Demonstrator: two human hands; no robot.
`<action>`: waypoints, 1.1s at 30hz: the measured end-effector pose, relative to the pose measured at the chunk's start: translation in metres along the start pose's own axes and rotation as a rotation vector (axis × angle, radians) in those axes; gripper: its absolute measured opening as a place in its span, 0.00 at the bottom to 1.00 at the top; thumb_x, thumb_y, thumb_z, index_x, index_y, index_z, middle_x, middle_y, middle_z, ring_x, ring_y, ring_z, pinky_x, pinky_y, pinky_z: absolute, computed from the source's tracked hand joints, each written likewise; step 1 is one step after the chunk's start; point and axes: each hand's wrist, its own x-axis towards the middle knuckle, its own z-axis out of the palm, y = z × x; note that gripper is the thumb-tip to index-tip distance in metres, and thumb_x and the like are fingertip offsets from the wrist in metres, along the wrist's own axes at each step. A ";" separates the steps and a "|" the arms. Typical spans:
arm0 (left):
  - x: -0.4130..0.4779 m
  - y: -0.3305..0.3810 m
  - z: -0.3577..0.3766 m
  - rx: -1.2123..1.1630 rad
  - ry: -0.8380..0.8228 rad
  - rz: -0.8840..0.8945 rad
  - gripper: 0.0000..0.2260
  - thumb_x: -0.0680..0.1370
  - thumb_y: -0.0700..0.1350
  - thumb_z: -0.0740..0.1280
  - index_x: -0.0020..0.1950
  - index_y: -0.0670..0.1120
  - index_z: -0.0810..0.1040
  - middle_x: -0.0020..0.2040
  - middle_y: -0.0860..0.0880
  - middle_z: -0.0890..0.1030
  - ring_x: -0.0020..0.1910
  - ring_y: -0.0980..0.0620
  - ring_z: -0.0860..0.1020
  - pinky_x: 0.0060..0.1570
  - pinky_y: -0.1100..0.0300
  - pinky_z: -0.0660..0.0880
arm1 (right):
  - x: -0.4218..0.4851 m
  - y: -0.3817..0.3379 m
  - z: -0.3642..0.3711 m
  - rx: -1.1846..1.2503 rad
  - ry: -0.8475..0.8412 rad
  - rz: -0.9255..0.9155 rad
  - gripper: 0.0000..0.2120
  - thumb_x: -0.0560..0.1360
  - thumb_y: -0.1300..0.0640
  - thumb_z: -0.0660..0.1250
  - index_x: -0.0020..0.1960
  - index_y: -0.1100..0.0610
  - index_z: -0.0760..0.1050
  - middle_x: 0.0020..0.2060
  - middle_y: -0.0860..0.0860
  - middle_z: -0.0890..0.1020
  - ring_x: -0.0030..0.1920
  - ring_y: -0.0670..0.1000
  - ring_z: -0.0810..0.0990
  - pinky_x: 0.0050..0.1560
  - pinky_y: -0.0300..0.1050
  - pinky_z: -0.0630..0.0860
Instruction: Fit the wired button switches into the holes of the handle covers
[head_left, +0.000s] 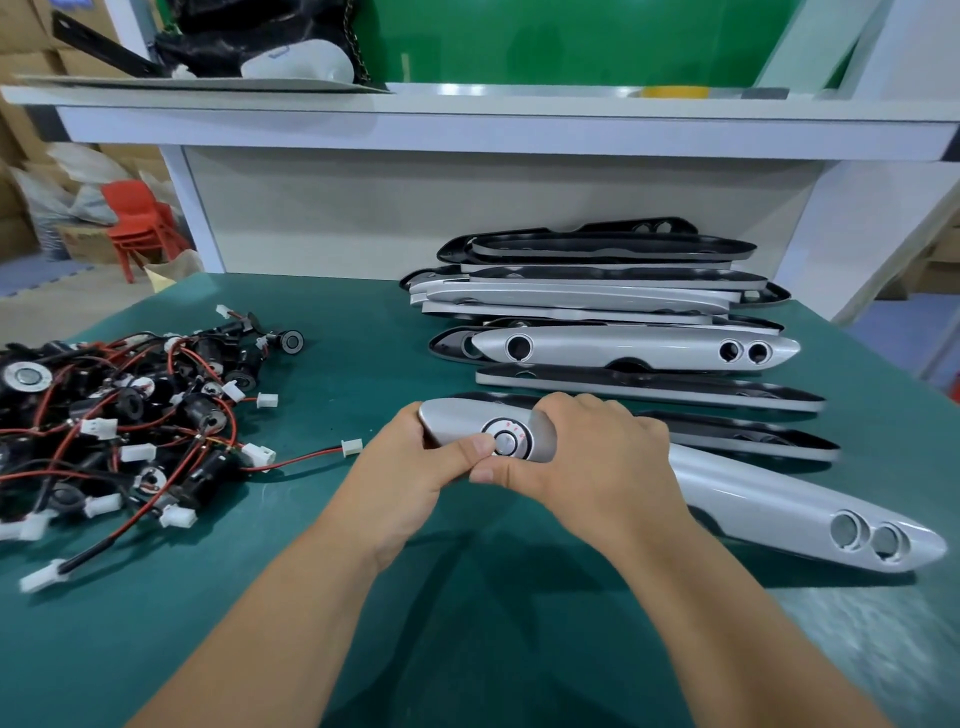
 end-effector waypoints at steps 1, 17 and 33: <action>0.000 0.000 0.000 -0.005 -0.004 -0.001 0.09 0.76 0.40 0.69 0.56 0.46 0.79 0.52 0.49 0.85 0.53 0.51 0.82 0.56 0.54 0.76 | 0.000 0.001 0.000 0.002 0.001 -0.004 0.33 0.52 0.18 0.48 0.35 0.47 0.59 0.33 0.42 0.69 0.40 0.46 0.67 0.42 0.46 0.56; 0.001 -0.003 0.001 0.029 0.017 0.048 0.11 0.74 0.38 0.71 0.55 0.42 0.78 0.44 0.52 0.85 0.36 0.62 0.79 0.37 0.72 0.72 | -0.002 -0.002 0.000 -0.019 0.010 -0.002 0.30 0.57 0.21 0.52 0.40 0.45 0.64 0.33 0.42 0.69 0.41 0.47 0.67 0.42 0.46 0.55; 0.011 -0.025 0.005 0.162 0.203 -0.071 0.24 0.71 0.45 0.75 0.63 0.51 0.68 0.53 0.50 0.81 0.54 0.51 0.79 0.59 0.51 0.74 | -0.001 0.017 0.020 -0.104 -0.124 -0.067 0.38 0.62 0.25 0.62 0.66 0.41 0.60 0.53 0.42 0.73 0.56 0.49 0.70 0.53 0.47 0.60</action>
